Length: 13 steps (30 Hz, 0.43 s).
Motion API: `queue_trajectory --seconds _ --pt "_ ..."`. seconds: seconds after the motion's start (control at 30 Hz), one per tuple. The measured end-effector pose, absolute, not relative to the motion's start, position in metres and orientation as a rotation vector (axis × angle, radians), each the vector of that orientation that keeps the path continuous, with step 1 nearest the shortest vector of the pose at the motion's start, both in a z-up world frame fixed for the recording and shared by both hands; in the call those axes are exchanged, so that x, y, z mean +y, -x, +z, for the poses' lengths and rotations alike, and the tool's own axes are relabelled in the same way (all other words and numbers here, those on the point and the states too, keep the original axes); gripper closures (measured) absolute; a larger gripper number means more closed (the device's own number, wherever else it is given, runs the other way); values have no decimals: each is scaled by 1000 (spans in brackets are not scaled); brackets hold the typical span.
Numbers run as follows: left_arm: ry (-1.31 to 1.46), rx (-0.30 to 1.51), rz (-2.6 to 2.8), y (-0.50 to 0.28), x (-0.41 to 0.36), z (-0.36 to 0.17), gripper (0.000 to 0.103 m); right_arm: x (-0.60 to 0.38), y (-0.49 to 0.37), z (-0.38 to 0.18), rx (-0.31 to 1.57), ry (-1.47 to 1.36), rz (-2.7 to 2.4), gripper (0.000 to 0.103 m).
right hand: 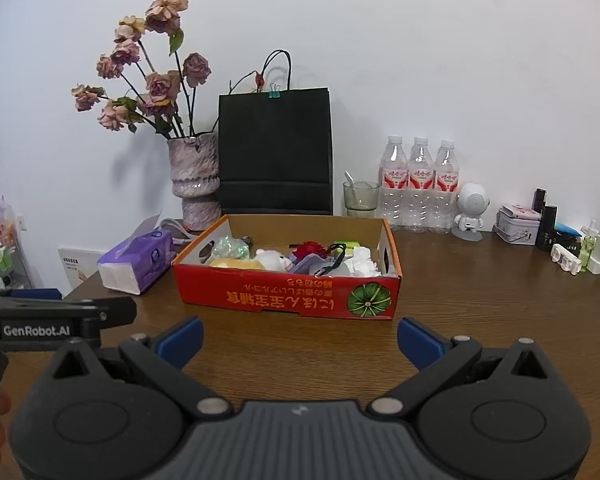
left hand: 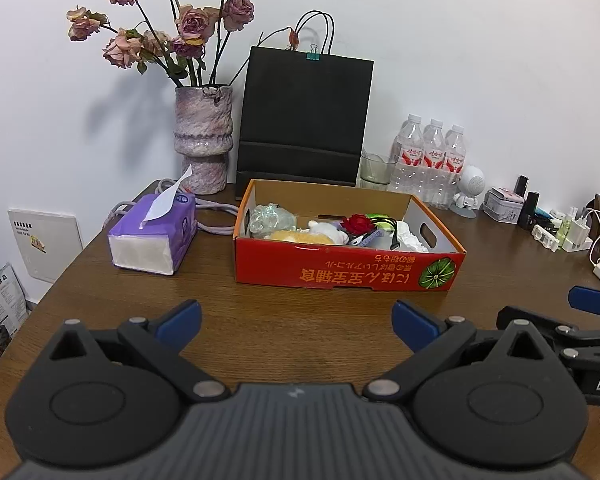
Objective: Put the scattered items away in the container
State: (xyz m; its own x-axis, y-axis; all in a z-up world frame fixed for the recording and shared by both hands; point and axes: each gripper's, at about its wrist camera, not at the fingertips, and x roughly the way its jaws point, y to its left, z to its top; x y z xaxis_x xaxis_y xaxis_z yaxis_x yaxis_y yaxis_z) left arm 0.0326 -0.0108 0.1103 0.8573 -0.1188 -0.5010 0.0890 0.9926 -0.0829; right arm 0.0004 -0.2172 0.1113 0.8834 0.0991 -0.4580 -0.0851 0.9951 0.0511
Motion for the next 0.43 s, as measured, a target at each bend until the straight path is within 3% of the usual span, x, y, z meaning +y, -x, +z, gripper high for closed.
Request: queue_trajectory --seconds 0.43 --pt "60 505 -120 -34 -14 103 0 -219 -4 105 492 -43 93 0"
